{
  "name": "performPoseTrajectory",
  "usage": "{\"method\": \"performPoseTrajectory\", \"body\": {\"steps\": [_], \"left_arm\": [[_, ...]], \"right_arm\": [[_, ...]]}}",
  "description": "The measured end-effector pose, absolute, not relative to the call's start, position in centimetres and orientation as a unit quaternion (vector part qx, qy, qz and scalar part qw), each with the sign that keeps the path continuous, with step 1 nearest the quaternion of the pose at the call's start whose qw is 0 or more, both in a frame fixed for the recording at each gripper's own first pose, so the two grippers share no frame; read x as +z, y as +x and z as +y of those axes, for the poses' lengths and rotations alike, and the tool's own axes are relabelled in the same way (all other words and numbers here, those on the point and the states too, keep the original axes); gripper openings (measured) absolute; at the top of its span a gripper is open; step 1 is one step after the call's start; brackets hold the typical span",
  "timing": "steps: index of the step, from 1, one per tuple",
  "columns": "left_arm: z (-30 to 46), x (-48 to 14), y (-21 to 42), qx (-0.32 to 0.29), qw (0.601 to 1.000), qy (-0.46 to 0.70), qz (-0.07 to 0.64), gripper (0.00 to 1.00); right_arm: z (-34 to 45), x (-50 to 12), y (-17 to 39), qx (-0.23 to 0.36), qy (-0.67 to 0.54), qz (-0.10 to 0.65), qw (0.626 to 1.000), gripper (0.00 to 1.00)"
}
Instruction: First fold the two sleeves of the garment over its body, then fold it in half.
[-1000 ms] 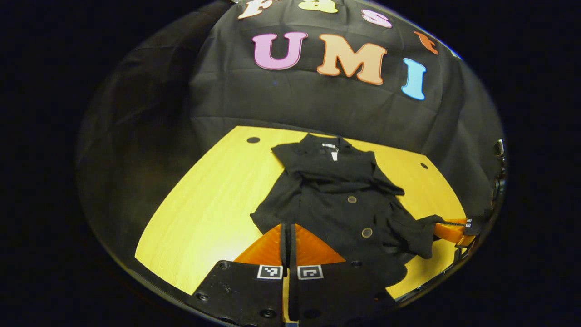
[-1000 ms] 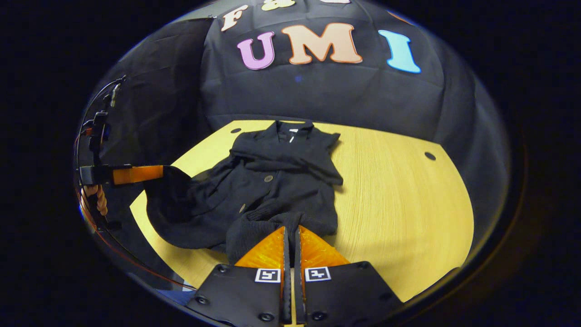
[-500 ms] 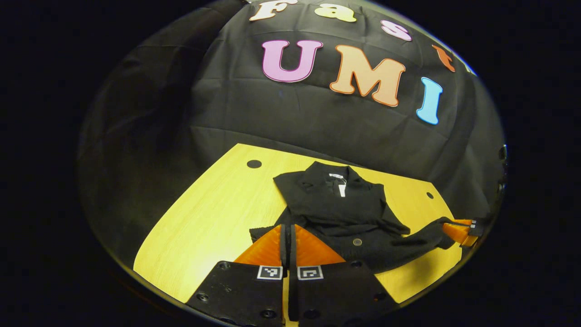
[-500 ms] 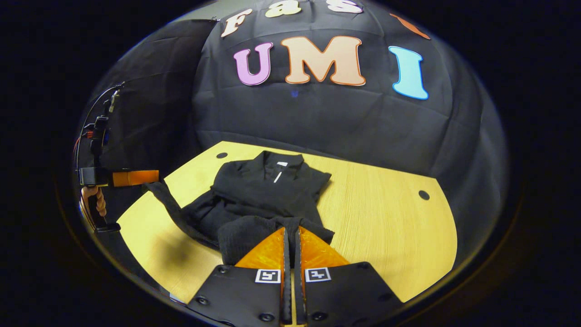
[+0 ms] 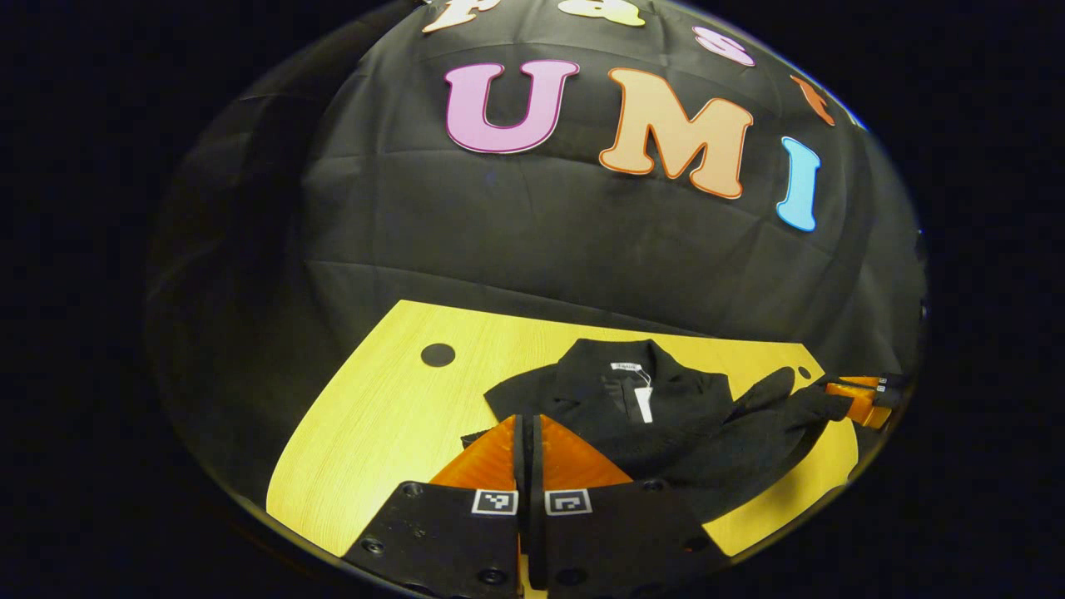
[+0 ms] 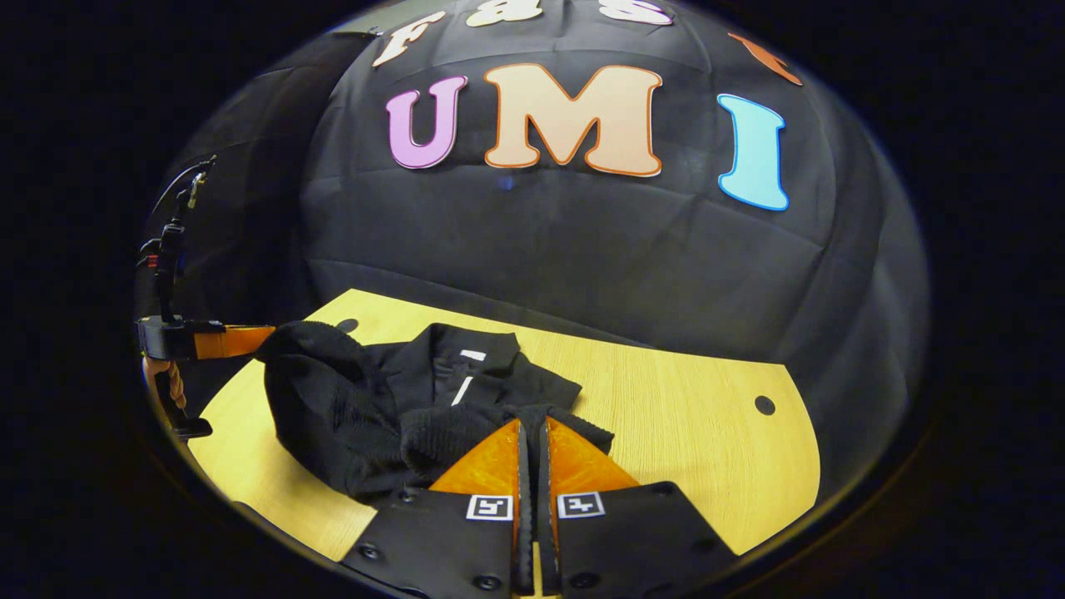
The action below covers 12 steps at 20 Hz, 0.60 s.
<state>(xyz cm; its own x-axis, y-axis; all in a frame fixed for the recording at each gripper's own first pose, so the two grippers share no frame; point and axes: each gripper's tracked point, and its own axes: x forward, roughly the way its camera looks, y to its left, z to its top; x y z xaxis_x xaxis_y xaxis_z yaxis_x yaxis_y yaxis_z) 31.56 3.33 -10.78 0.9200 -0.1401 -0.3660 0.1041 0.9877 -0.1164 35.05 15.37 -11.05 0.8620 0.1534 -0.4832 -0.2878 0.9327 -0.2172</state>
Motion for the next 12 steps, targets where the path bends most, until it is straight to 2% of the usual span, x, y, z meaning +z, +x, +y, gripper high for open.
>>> {"method": "performPoseTrajectory", "body": {"steps": [6, 10, 12], "left_arm": [[2.8, -12.7, 38.0, -0.056, 0.978, -0.061, 0.189, 0.00], [2.4, -15.2, 40.0, -0.052, 0.977, -0.050, 0.201, 0.00], [2.3, -16.1, 40.8, -0.047, 0.977, -0.050, 0.201, 0.00]], "right_arm": [[15.5, -13.5, 41.4, 0.080, -0.123, 0.255, 0.956, 0.05], [15.5, -16.7, 44.0, 0.060, -0.095, 0.276, 0.955, 0.03], [15.6, -17.9, 45.0, 0.054, -0.084, 0.283, 0.954, 0.05]]}}
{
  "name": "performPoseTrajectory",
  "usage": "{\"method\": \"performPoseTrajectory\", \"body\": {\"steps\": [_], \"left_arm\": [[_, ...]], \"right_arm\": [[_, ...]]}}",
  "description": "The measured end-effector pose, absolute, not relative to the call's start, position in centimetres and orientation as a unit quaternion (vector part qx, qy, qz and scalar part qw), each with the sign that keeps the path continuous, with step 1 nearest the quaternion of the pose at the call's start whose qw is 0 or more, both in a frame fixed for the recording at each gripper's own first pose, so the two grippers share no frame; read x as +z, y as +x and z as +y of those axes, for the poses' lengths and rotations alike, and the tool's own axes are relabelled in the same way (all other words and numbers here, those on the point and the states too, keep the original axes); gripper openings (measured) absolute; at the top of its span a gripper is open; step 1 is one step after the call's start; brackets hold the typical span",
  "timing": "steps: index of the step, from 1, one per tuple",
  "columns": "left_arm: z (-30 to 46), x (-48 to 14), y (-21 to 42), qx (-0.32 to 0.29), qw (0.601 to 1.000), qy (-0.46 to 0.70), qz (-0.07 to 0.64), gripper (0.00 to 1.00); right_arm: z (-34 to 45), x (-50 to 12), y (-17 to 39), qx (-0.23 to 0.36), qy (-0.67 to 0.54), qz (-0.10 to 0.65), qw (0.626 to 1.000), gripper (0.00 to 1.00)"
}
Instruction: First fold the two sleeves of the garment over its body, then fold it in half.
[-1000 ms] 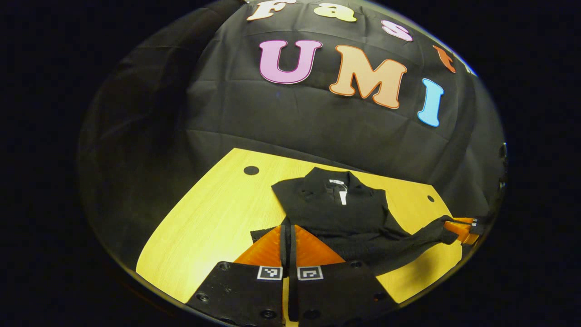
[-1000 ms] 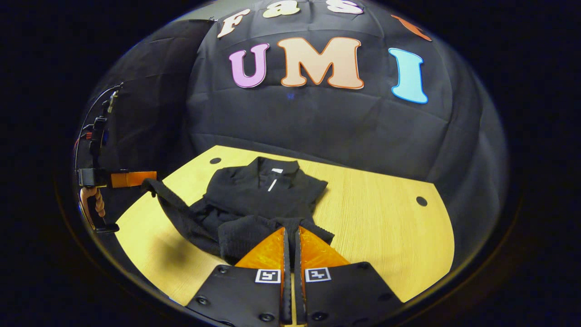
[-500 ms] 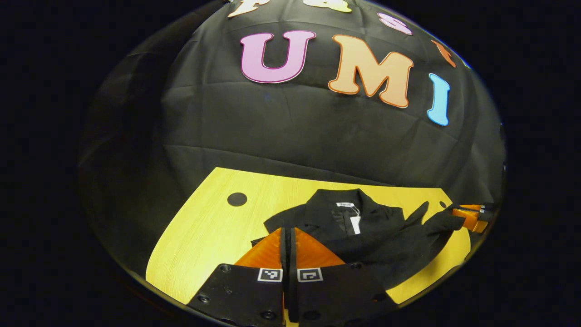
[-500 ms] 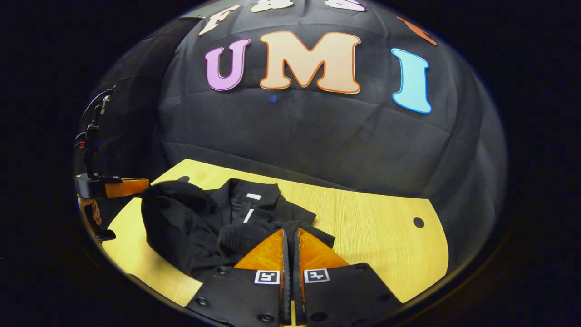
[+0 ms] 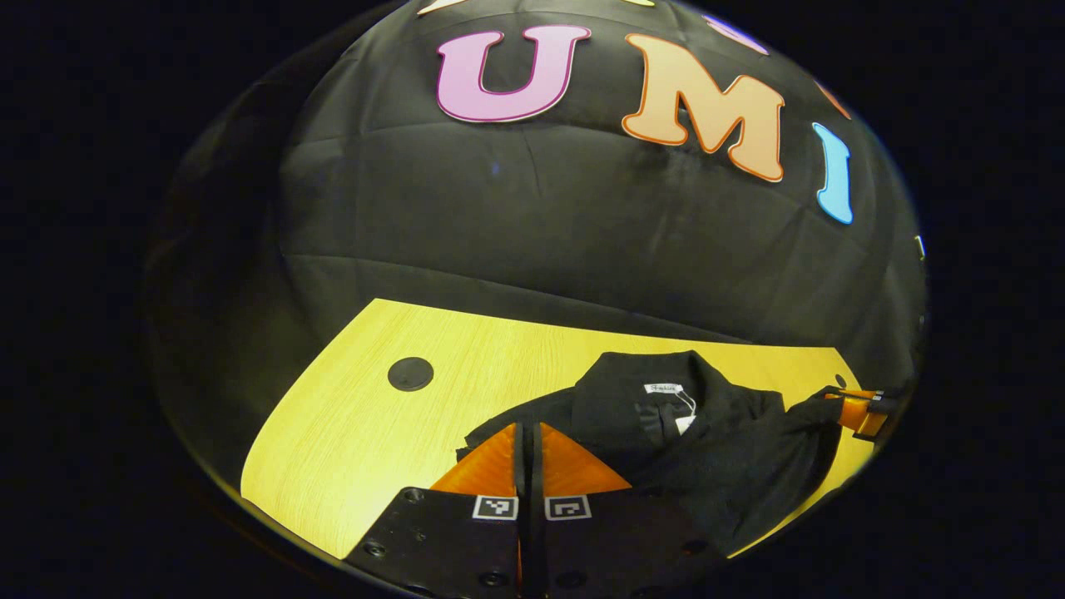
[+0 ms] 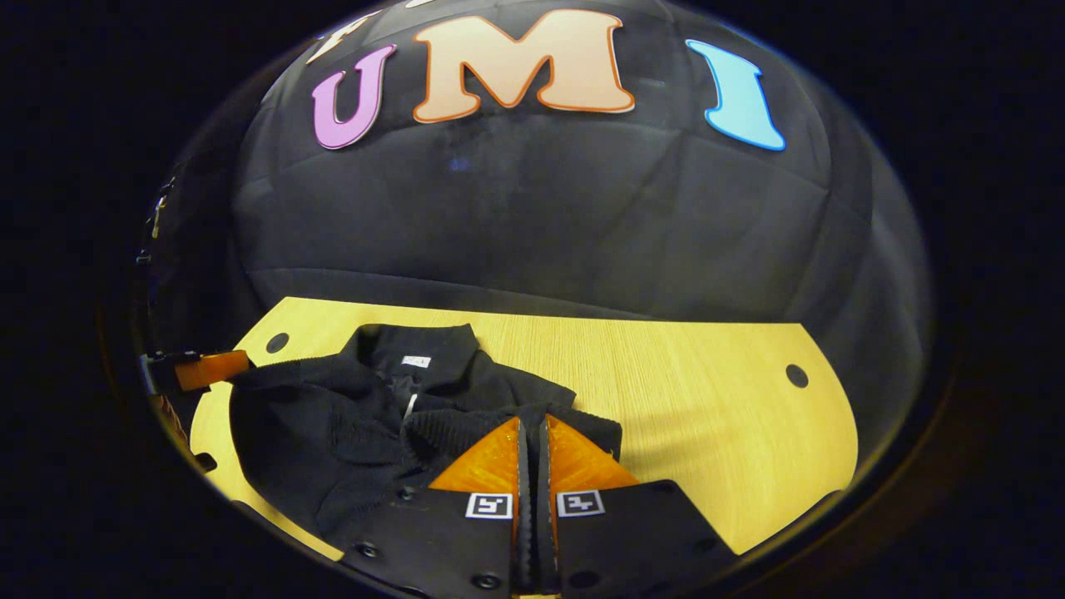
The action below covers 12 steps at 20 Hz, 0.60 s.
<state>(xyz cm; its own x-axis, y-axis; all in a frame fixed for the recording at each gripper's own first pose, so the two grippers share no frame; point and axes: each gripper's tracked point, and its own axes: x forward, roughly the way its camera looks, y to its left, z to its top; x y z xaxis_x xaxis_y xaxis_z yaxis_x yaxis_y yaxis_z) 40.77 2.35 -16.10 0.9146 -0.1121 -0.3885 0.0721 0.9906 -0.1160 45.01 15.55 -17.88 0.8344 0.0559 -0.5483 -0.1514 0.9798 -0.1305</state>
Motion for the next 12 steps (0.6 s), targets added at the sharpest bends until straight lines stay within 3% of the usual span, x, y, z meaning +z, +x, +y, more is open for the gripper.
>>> {"method": "performPoseTrajectory", "body": {"steps": [1, 2, 4, 6, 8, 10, 12], "left_arm": [[2.2, -16.2, 41.0, -0.045, 0.977, -0.050, 0.200, 0.00], [2.3, -16.3, 41.2, -0.043, 0.978, -0.049, 0.198, 0.00], [2.4, -16.3, 41.6, -0.039, 0.980, -0.045, 0.191, 0.00], [2.7, -15.8, 41.9, -0.035, 0.982, -0.043, 0.181, 0.05], [3.1, -15.5, 41.9, -0.029, 0.983, -0.042, 0.174, 0.06], [3.0, -15.3, 41.6, -0.034, 0.983, -0.047, 0.173, 0.24], [3.2, -15.5, 40.9, -0.033, 0.982, -0.049, 0.181, 0.57]], "right_arm": [[15.6, -18.1, 45.4, 0.055, -0.082, 0.282, 0.955, 0.03], [15.7, -18.4, 45.5, 0.056, -0.081, 0.282, 0.954, 0.10], [15.8, -18.5, 45.6, 0.055, -0.081, 0.279, 0.955, 0.11], [15.8, -18.2, 45.9, 0.049, -0.085, 0.270, 0.958, 0.39], [16.1, -18.1, 45.9, 0.049, -0.089, 0.267, 0.958, 0.52], [16.2, -18.2, 45.6, 0.049, -0.092, 0.271, 0.957, 0.61], [16.1, -18.3, 44.9, 0.050, -0.096, 0.278, 0.954, 0.86]]}}
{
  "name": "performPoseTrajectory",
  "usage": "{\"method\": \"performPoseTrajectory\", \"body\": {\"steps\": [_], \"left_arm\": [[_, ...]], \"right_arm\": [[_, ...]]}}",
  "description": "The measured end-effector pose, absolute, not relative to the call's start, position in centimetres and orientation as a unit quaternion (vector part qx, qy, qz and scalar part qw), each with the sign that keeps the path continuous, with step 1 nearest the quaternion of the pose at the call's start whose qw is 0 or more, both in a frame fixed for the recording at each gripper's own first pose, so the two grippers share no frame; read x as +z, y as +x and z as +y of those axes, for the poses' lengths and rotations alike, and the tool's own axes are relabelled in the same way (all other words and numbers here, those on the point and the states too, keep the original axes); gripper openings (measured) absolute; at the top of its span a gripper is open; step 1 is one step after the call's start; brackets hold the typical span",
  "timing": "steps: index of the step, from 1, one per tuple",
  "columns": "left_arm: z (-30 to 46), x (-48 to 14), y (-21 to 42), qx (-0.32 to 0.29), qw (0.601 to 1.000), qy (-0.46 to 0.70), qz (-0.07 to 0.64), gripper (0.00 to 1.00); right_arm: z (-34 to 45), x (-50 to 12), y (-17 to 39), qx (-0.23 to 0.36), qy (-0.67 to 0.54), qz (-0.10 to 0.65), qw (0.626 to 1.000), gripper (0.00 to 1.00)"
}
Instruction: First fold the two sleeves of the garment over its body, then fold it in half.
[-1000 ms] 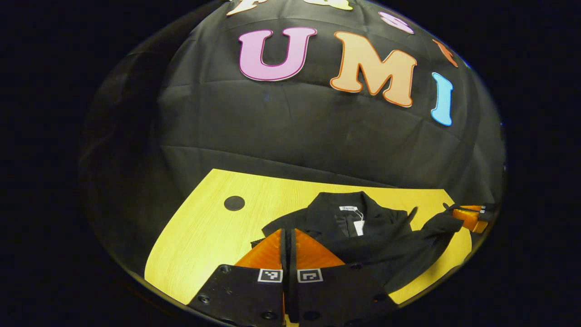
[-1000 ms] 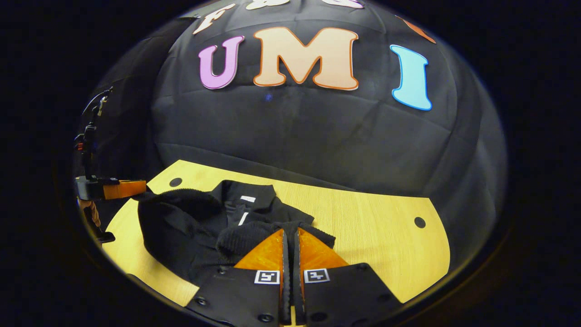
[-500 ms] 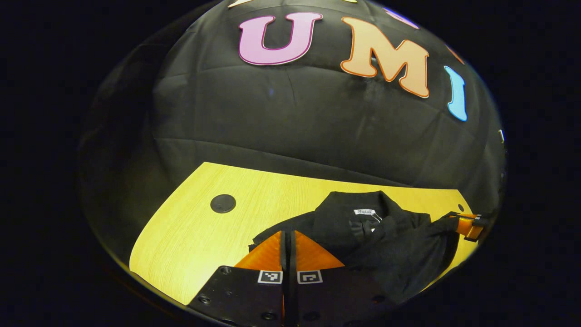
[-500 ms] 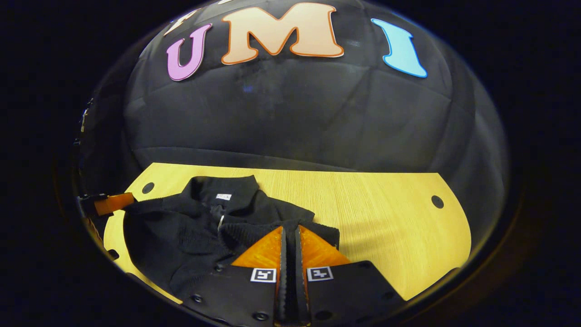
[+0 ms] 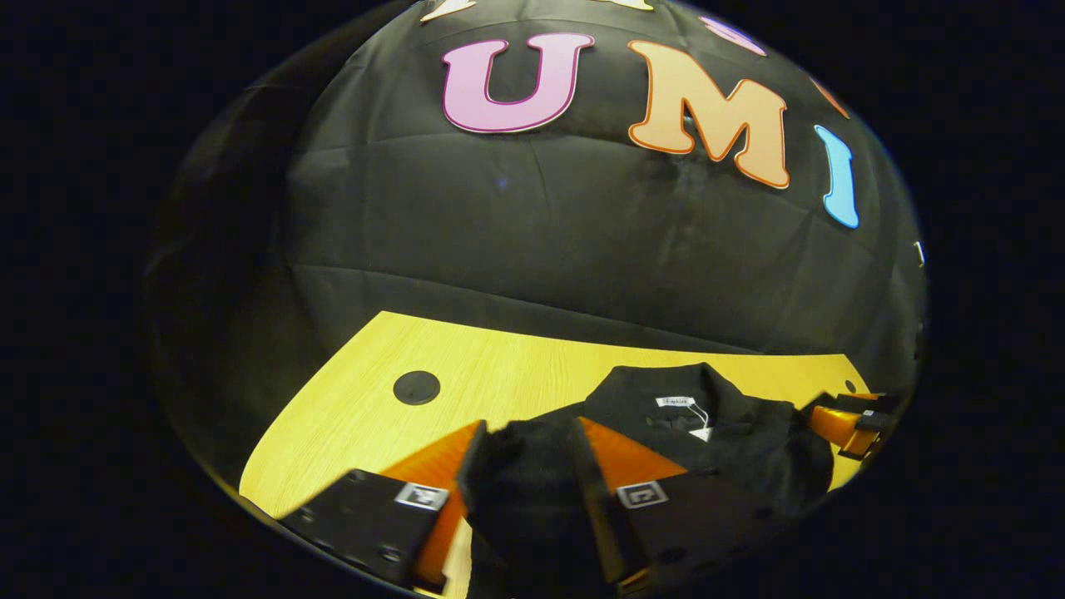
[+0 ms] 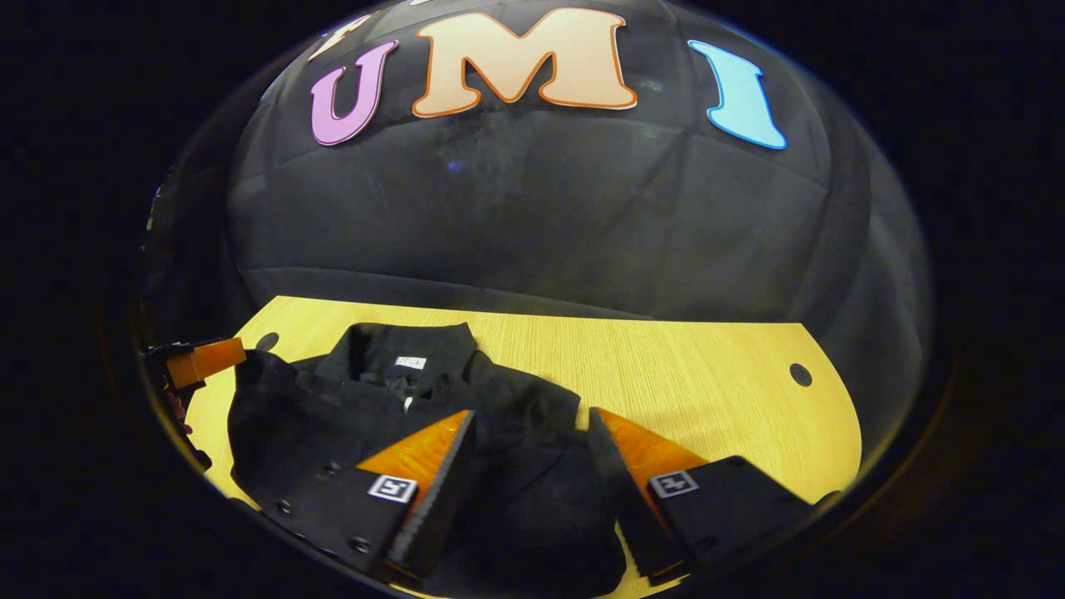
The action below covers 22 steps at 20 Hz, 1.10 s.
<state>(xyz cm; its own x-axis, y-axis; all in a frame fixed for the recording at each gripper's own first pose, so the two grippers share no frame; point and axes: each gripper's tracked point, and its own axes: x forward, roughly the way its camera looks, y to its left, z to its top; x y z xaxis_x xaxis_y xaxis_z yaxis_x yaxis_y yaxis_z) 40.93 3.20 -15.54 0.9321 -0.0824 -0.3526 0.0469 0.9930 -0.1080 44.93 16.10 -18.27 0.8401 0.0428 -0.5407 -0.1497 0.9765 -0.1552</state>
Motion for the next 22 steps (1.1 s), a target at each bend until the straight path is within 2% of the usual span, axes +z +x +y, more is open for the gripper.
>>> {"method": "performPoseTrajectory", "body": {"steps": [1, 2, 3, 8, 13, 16, 17, 22], "left_arm": [[3.3, -15.5, 40.6, -0.031, 0.982, -0.051, 0.181, 0.73], [3.8, -15.2, 40.4, -0.023, 0.983, -0.050, 0.177, 0.72], [4.2, -14.9, 40.1, -0.015, 0.983, -0.047, 0.175, 0.76], [6.2, -8.6, 36.2, 0.018, 0.994, -0.039, 0.105, 0.82], [6.8, -2.2, 29.9, 0.039, 0.998, -0.013, 0.038, 0.95], [6.2, 0.7, 25.2, 0.041, 0.999, -0.013, -0.001, 0.96], [6.0, 1.0, 23.5, 0.042, 0.999, -0.011, -0.006, 0.93], [4.9, 0.5, 14.8, 0.053, 0.998, 0.015, -0.009, 0.93]], "right_arm": [[16.0, -18.1, 44.7, 0.050, -0.099, 0.278, 0.954, 0.93], [16.0, -17.5, 44.4, 0.048, -0.100, 0.270, 0.956, 0.96], [15.9, -17.1, 44.1, 0.047, -0.100, 0.266, 0.958, 1.00], [15.5, -12.9, 40.4, 0.054, -0.080, 0.227, 0.969, 1.00], [14.5, -6.5, 34.5, 0.082, -0.059, 0.155, 0.983, 1.00], [13.1, -3.1, 30.2, 0.098, -0.066, 0.114, 0.986, 1.00], [12.4, -2.4, 28.9, 0.097, -0.070, 0.103, 0.987, 1.00], [9.9, -1.4, 21.3, 0.116, -0.060, 0.076, 0.989, 0.99]]}}
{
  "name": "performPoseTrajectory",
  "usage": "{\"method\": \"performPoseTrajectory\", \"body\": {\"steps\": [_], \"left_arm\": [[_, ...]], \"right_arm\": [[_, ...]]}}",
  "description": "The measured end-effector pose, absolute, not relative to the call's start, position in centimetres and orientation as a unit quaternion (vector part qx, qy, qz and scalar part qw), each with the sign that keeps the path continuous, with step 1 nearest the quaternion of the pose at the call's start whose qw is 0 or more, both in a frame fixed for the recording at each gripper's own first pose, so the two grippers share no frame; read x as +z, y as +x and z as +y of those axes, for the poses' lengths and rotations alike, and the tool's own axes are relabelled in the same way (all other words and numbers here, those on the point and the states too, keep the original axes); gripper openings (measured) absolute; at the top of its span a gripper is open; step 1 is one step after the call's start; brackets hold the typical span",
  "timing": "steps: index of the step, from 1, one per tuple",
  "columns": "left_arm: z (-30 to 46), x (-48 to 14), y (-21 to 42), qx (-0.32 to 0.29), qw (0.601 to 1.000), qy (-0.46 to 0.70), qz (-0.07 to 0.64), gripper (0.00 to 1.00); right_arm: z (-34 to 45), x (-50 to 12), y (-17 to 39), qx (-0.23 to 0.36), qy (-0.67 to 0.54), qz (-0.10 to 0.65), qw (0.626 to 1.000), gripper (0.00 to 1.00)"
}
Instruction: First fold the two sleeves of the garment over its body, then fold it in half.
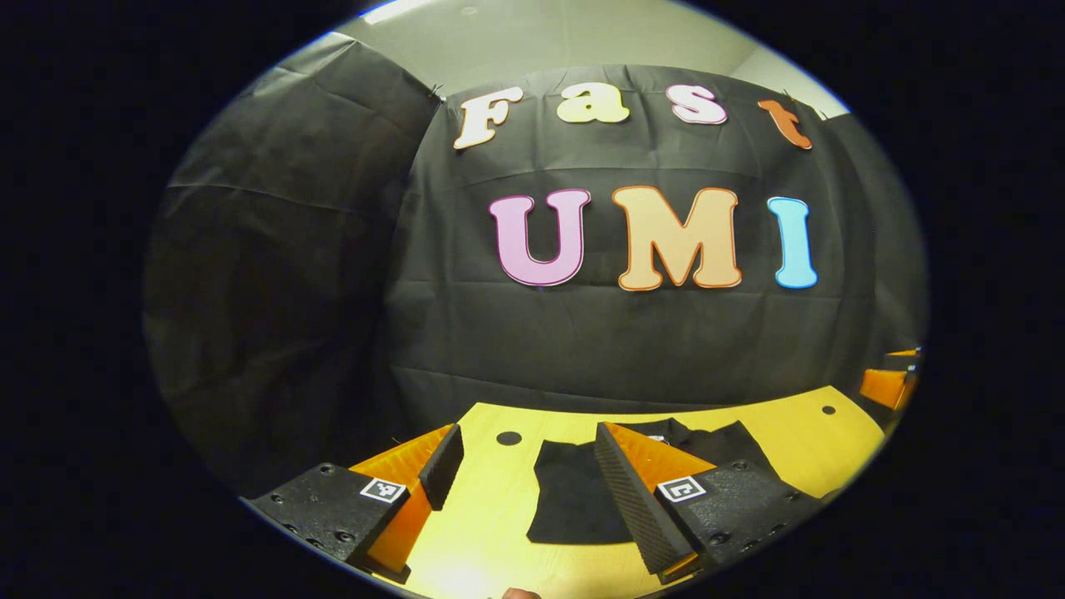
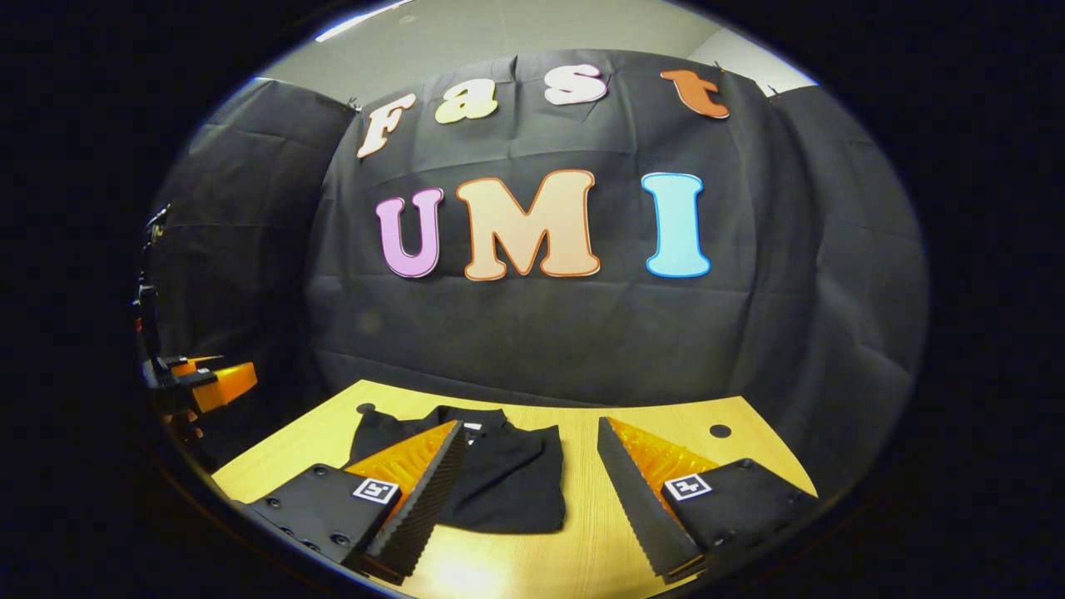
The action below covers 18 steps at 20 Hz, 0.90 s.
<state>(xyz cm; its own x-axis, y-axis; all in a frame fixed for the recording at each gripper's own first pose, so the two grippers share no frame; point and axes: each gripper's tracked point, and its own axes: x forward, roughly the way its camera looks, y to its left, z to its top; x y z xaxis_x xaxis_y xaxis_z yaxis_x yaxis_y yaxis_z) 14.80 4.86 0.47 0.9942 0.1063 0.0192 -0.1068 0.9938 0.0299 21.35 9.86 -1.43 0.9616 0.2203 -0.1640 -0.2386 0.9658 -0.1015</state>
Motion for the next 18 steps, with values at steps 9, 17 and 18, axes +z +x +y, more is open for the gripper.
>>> {"method": "performPoseTrajectory", "body": {"steps": [9, 17, 18], "left_arm": [[0.6, -3.2, 3.6, 0.044, 0.997, 0.057, 0.026, 0.94], [-0.5, -6.8, -1.4, 0.058, 0.995, 0.055, 0.066, 0.93], [-0.5, -6.9, -1.6, 0.061, 0.995, 0.053, 0.064, 0.97]], "right_arm": [[6.6, -5.3, 10.8, 0.159, -0.031, 0.092, 0.982, 0.99], [4.0, -8.3, 6.0, 0.168, -0.030, 0.109, 0.979, 0.95], [3.8, -8.7, 5.6, 0.167, -0.032, 0.112, 0.979, 0.98]]}}
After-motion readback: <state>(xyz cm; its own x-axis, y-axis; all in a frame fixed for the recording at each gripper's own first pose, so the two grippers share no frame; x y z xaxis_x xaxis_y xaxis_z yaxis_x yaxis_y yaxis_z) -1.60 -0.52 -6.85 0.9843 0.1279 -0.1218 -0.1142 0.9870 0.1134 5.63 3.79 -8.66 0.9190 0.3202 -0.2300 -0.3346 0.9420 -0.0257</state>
